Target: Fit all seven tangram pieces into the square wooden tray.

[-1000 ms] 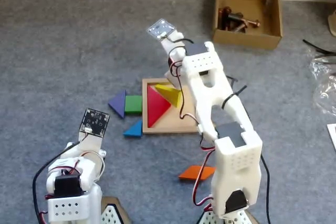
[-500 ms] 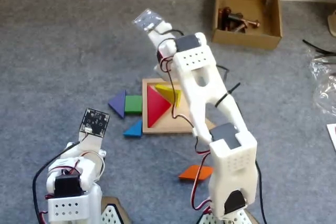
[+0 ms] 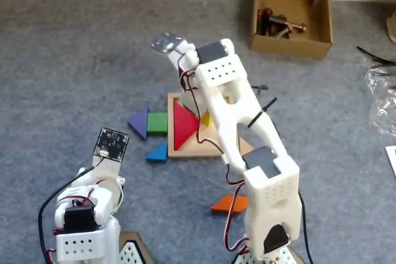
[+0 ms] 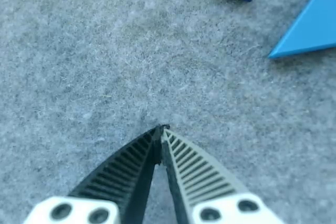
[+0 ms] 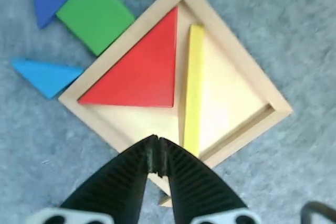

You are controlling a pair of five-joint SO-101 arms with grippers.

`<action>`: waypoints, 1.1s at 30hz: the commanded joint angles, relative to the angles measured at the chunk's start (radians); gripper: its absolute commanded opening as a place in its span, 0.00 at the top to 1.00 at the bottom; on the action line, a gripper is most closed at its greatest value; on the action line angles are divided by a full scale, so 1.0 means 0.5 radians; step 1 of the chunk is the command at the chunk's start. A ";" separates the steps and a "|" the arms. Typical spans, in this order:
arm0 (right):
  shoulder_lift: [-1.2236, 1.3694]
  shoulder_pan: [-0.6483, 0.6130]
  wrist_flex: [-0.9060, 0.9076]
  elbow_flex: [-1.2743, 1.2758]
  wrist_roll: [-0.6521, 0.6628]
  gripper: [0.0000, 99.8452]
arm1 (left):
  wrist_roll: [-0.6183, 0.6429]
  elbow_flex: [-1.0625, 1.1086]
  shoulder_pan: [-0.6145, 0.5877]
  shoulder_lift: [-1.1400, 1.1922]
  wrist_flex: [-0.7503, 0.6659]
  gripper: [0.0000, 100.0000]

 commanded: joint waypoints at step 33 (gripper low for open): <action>-0.008 0.137 -0.087 -0.109 0.077 1.00 | 0.015 0.041 -0.026 -0.014 0.012 0.99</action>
